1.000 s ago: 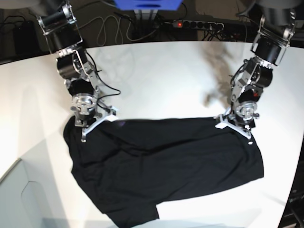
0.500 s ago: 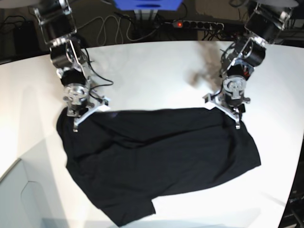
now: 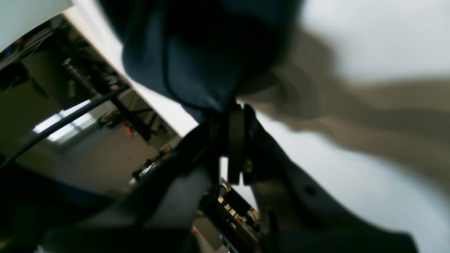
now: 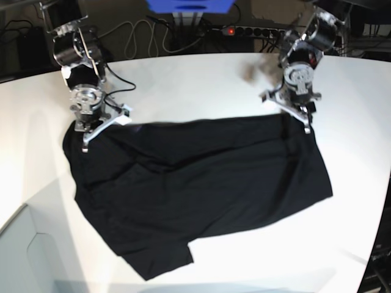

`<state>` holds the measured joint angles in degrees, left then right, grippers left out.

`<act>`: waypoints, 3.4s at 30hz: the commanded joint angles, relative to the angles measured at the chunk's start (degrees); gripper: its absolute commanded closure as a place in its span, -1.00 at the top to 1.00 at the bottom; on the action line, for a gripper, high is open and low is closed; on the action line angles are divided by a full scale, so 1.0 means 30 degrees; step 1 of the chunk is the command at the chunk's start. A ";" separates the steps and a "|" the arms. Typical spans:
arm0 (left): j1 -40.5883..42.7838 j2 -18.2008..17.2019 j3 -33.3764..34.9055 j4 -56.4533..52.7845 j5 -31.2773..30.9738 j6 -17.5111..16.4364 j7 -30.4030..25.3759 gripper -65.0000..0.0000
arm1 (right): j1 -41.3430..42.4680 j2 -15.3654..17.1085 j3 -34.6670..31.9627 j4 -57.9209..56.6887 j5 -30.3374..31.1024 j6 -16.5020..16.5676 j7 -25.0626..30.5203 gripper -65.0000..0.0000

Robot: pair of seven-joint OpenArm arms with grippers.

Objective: Fold the T-shirt properly
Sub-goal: 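Drag the held shirt back toward the robot with both grippers, then hold the shirt edge with both grippers and smooth it flat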

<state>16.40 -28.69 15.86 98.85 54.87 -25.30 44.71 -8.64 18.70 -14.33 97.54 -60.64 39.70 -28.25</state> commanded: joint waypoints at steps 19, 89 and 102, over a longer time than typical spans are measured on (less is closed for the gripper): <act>0.3250 -0.0650 -0.0377 0.3695 0.0596 0.0301 0.0057 -0.99 | -0.4049 0.1020 0.0600 0.3400 -0.0167 0.0099 -0.2114 -0.99; 1.0195 -0.3082 -0.4538 0.5629 0.0508 0.0272 -0.0002 0.03 | -0.6716 -0.0416 0.0453 0.5422 -0.0284 0.0099 -0.4840 -0.02; 1.0107 -0.2965 -0.4568 0.5835 0.0479 0.0272 -0.0178 0.04 | -0.5514 -0.0328 0.0541 0.6184 -0.0343 0.0099 -0.4840 -0.03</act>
<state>46.19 -37.10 2.35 115.42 55.48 -25.12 43.51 -25.47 17.17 -13.06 114.83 -60.64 39.83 -42.41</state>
